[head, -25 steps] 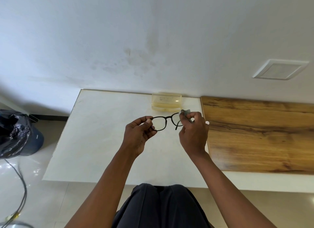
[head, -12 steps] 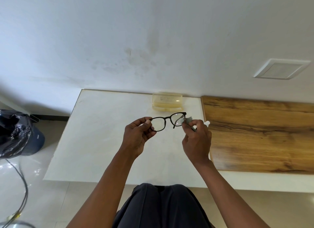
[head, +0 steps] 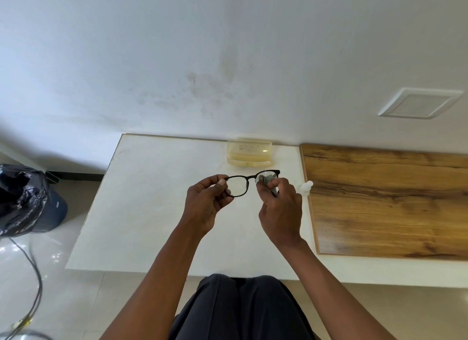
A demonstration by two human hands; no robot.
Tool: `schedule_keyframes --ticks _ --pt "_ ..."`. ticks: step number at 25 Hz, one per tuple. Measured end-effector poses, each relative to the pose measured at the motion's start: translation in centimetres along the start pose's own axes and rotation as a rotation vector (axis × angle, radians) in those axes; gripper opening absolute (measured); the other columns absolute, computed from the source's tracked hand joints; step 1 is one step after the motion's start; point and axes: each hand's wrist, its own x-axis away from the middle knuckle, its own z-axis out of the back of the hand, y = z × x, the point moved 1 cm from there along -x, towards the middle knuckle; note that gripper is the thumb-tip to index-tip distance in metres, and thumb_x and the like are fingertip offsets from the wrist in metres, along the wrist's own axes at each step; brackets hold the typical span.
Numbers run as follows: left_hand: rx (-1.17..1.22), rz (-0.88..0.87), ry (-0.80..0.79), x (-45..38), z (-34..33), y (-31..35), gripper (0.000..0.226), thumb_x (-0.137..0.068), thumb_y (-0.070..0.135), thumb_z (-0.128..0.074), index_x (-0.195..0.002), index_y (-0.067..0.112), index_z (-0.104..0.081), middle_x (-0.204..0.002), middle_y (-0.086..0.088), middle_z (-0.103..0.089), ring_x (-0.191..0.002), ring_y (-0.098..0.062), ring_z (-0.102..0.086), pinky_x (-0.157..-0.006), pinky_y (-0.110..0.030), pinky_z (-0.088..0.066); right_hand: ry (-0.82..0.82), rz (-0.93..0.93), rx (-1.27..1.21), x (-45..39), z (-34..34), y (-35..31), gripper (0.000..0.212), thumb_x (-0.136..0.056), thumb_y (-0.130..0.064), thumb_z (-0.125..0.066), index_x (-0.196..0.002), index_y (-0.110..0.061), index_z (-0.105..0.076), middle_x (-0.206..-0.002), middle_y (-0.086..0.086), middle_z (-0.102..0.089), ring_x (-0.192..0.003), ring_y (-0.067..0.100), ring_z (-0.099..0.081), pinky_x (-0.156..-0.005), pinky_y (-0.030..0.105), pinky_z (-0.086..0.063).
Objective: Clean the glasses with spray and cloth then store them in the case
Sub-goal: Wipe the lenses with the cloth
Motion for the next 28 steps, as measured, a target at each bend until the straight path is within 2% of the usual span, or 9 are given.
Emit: schedule_keyframes --ticks 3,8,11,16,21,25,26,28 --pt "0.005 0.006 0.003 0.0 0.3 0.1 0.014 -0.09 0.0 -0.052 -0.088 0.005 -0.065 -0.068 -0.01 -0.053 -0.063 -0.017 -0.055 -0.058 -0.024 -0.056 -0.007 -0.003 -0.018 1.1 -0.1 1.2 0.05 -0.057 0.013 -0.073 -0.099 -0.013 -0.072 -0.083 0.01 -0.059 -0.069 0.028 -0.059 -0.057 0.028 -0.036" --pt "-0.001 0.011 -0.016 -0.1 0.2 0.1 0.014 -0.09 -0.001 -0.052 -0.088 0.004 -0.065 -0.063 -0.006 -0.055 -0.058 -0.015 -0.057 -0.059 -0.025 -0.056 0.005 -0.118 -0.068 0.5 0.0 2.7 0.05 -0.055 0.016 -0.072 -0.096 -0.011 -0.073 -0.084 0.012 -0.059 -0.072 0.031 -0.06 -0.06 0.037 -0.046" --pt "-0.009 0.016 -0.024 -0.1 0.3 -0.1 0.014 -0.09 -0.001 -0.052 -0.088 0.005 -0.065 -0.06 -0.004 -0.056 -0.057 -0.014 -0.057 -0.059 -0.025 -0.056 0.035 -0.137 -0.075 -0.8 -0.2 2.2 0.048 -0.056 0.016 -0.072 -0.097 -0.01 -0.073 -0.083 0.013 -0.059 -0.071 0.032 -0.06 -0.061 0.036 -0.046" --pt "-0.031 0.007 -0.008 -0.1 0.4 -0.3 0.014 -0.09 0.001 -0.053 -0.088 0.005 -0.065 -0.062 -0.005 -0.056 -0.058 -0.015 -0.056 -0.059 -0.024 -0.055 0.012 -0.016 -0.066 -0.7 -0.5 0.6 0.051 -0.057 0.014 -0.071 -0.1 -0.013 -0.071 -0.084 0.01 -0.057 -0.068 0.03 -0.058 -0.056 0.031 -0.041" --pt "-0.016 0.01 0.016 -0.1 0.7 -0.4 0.013 -0.09 0.0 -0.052 -0.089 0.005 -0.065 -0.066 -0.008 -0.054 -0.059 -0.015 -0.056 -0.058 -0.023 -0.055 -0.049 0.088 -0.06 0.9 -0.9 1.1 0.054 -0.059 0.013 -0.067 -0.106 -0.015 -0.069 -0.094 0.001 -0.038 -0.071 0.028 -0.058 -0.055 0.031 -0.041" --pt "0.001 0.022 0.018 -0.1 1.0 -0.3 0.013 -0.09 0.0 -0.052 -0.089 0.004 -0.065 -0.068 -0.009 -0.052 -0.059 -0.016 -0.056 -0.057 -0.023 -0.055 -0.017 0.13 -0.026 1.8 -0.9 2.6 0.044 -0.073 0.001 -0.041 -0.102 -0.016 -0.07 -0.091 0.004 -0.048 -0.069 0.027 -0.058 -0.055 0.031 -0.042" --pt "-0.001 0.023 0.014 -0.1 1.0 -0.3 0.014 -0.09 0.0 -0.052 -0.089 0.004 -0.064 -0.068 -0.008 -0.052 -0.058 -0.015 -0.056 -0.057 -0.023 -0.055 -0.012 0.122 -0.011 1.8 -0.9 3.0 0.044 -0.072 0.002 -0.043 -0.101 -0.016 -0.07 -0.089 0.007 -0.053 -0.068 0.028 -0.058 -0.055 0.031 -0.04" --pt "-0.008 0.025 0.008 -0.1 1.0 -0.2 0.014 -0.09 -0.001 -0.051 -0.088 0.004 -0.064 -0.066 -0.007 -0.053 -0.057 -0.014 -0.057 -0.057 -0.023 -0.055 -0.012 0.082 0.028 1.5 -0.7 3.6 0.046 -0.062 0.011 -0.058 -0.098 -0.015 -0.071 -0.084 0.009 -0.057 -0.066 0.028 -0.058 -0.055 0.03 -0.038"
